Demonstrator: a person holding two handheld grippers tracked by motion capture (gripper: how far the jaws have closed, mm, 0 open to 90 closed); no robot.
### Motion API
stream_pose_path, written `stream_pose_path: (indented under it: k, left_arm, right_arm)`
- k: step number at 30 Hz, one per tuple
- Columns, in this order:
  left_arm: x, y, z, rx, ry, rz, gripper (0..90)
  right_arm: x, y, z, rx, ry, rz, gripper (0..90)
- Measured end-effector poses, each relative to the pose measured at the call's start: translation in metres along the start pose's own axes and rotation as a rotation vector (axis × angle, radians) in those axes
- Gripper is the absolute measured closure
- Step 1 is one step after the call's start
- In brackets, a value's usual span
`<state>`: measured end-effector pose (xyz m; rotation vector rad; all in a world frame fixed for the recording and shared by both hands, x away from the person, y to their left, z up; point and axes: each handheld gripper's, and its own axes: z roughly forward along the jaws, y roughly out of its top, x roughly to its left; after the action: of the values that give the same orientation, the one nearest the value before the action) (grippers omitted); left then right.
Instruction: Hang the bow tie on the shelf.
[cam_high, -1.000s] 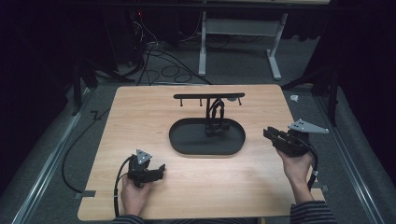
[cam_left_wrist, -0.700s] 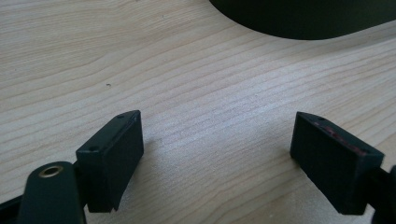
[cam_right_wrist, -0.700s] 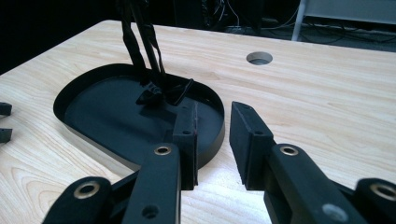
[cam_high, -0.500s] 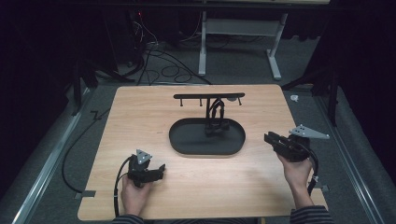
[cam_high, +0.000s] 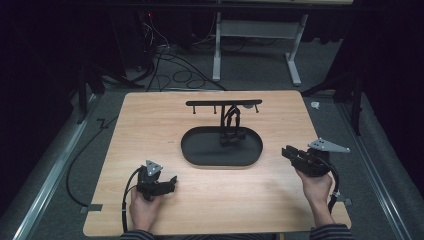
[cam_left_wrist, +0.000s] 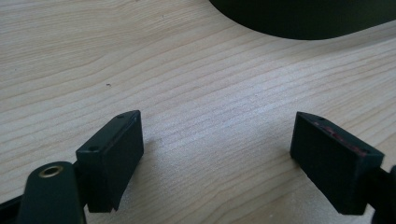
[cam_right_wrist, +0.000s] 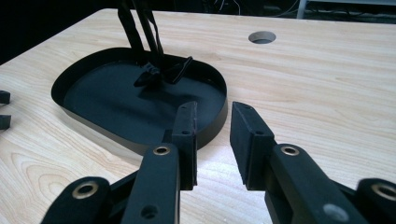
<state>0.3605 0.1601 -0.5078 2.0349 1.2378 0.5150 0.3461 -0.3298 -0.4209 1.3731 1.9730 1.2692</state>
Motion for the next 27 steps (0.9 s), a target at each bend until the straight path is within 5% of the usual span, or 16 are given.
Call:
stream_pose_path:
  k: [27]
  left_arm:
    - [0.000,0.000,0.000,-0.002,-0.001,0.001,17.8]
  right_arm:
    - [-0.002,-0.025,0.013,0.040,-0.013,0.030,72.9]
